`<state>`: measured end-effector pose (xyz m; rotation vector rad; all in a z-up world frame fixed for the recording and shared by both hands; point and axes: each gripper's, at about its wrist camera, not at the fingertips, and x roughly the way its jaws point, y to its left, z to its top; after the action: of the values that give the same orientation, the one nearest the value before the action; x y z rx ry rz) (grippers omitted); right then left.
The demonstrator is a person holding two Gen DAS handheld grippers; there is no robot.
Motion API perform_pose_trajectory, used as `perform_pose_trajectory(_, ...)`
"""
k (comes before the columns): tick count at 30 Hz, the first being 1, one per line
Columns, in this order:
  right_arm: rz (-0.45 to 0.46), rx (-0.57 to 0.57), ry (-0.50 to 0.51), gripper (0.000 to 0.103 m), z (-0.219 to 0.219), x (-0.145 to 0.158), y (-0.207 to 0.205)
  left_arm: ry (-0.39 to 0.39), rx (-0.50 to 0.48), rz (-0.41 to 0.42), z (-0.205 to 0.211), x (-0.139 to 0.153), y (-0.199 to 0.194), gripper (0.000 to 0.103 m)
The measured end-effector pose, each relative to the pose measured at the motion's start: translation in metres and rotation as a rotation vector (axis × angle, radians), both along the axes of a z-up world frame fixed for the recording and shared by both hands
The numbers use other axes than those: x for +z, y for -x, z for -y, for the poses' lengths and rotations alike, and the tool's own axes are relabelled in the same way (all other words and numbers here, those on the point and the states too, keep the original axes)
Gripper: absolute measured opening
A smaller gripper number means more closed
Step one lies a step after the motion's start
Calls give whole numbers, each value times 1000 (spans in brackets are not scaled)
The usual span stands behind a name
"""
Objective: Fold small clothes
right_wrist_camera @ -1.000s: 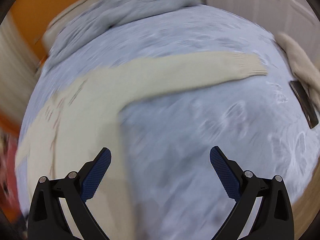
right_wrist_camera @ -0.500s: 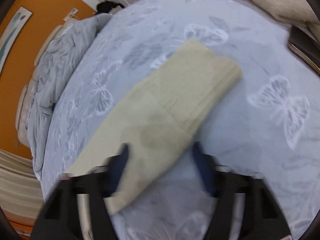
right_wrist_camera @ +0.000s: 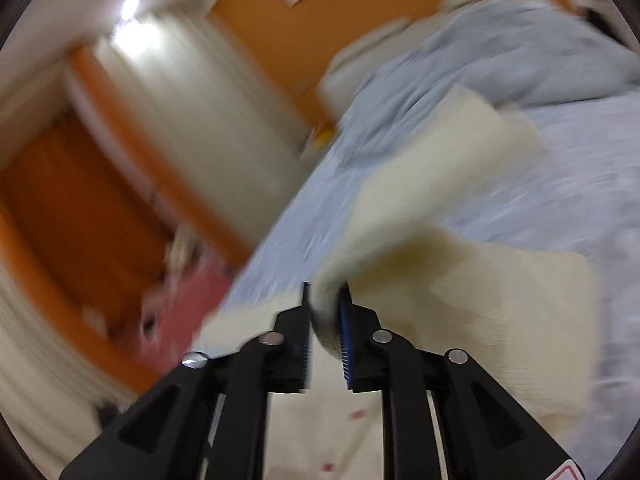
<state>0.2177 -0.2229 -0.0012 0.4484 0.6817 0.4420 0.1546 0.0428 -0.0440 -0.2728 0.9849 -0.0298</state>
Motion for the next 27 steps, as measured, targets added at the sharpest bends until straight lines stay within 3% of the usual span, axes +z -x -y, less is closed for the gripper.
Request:
perform_pose_trajectory(1, -34, 27, 48, 32, -26, -14, -8, 21, 2, 5, -1, 3, -6, 98)
perform_pose_trajectory(4, -117, 3, 119, 32, -51, -49, -12, 105, -11, -2, -4, 4, -34, 98)
perform_pose_trajectory(6, -129, -66, 111, 46, -33, -54, 7, 158, -22, -22, -4, -3, -58, 98)
perform_pose_trajectory(7, -133, -115, 112, 61, -20, -57, 17, 187, -28, -40, -3, -10, -73, 98)
perform_pose_trajectory(8, -135, -182, 130, 66, -2, -59, 31, 208, -36, -47, -2, -15, -82, 98)
perform_pose_trajectory(13, -263, -423, 155, 66, 81, -80, 67, 251, 33, -198, 11, -75, -149, 96)
perform_pose_trajectory(14, -283, -467, 135, 66, 98, -87, 70, 270, 68, -223, 11, -84, -155, 93)
perform_pose_trajectory(15, -302, -504, 124, 66, 111, -93, 74, 312, 118, -236, 10, -94, -162, 83)
perform_pose_trajectory(17, -346, -532, 88, 66, 127, -112, 71, 284, 176, -227, 10, -98, -167, 61)
perform_pose_trajectory(18, -365, -530, 71, 65, 131, -123, 64, 277, 175, -220, 12, -98, -169, 35)
perform_pose_trajectory(19, -380, -515, 54, 39, 132, -131, 56, 288, 153, -219, 15, -96, -176, 12)
perform_pose_trajectory(20, -399, -490, 41, 19, 131, -139, 50, 311, 124, -210, 17, -94, -179, 11)
perform_pose_trajectory(21, -406, -484, 47, 18, 127, -141, 49, 323, 97, -171, 19, -83, -184, 10)
perform_pose_trajectory(25, -200, -534, -16, 15, 124, -101, 73, 288, -40, 27, 30, -28, -197, 10)
perform_pose_trajectory(27, -170, -580, -10, 15, 127, -102, 88, 277, -70, 57, 28, -26, -201, 10)
